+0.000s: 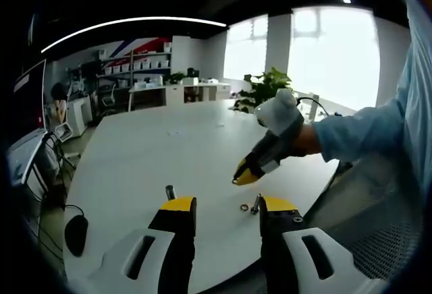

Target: Place the washer onto the threaded stud by aligning its center hole with the stud, sliding it down to the base, and recovering from edge contact or off-axis alignment until the washer reaches the visible bottom stop.

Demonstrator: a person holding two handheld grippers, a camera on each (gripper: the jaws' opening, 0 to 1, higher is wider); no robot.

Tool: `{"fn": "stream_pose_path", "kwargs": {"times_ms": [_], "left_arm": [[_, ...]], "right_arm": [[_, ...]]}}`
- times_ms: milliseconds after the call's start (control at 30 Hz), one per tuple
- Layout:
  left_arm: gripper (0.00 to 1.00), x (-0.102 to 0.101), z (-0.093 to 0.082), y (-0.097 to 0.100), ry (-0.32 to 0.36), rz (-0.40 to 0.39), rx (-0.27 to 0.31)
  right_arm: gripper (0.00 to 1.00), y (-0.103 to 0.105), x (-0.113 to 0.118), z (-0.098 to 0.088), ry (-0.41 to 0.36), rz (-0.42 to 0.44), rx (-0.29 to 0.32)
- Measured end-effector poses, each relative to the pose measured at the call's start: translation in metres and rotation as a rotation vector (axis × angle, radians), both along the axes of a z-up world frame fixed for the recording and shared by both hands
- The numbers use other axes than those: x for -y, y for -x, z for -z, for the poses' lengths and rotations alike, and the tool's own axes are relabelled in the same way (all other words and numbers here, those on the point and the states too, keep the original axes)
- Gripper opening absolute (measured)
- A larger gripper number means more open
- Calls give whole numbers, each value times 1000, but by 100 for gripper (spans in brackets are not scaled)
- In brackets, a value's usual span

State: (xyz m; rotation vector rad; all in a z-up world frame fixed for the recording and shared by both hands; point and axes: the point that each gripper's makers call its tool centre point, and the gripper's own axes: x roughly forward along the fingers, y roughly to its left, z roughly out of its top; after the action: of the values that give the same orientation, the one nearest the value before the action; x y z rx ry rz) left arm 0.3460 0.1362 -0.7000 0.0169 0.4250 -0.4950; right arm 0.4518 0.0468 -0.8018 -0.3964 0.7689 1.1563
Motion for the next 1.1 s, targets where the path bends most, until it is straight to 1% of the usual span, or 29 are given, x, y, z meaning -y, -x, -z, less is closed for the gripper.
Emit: {"fn": "stream_pose_path", "kwargs": {"times_ms": [167,267,400,500,567,667,767,900,1100], "left_arm": [[36,0,0,0,-1,0,-2],[35,0,1,0,-2,0,-4],[35,0,1,0,-3,-1,-6],[35,0,1,0,-3,2,-7],[33,1,1,1,0,6,-9],[33,1,2,1,-1,6,-11],[33,1,3,1,-2,6,-16],[32,1,3,1,-1,6,-17],[32,1,3,1,0,5,-18]], "right_arm": [[14,4,-4,-15,-35,-46,17],[14,3,-4,-21,-39,-65,30],[14,8,-4,-29,-51,-104,35],[14,11,-3,-30,-34,-135,55],[14,16,-2,-30,-25,-164,50],[14,25,-1,-29,2,-231,52],[14,33,0,-25,26,-274,46],[14,39,5,-19,64,-314,37],[14,43,12,-12,106,-347,24]]}}
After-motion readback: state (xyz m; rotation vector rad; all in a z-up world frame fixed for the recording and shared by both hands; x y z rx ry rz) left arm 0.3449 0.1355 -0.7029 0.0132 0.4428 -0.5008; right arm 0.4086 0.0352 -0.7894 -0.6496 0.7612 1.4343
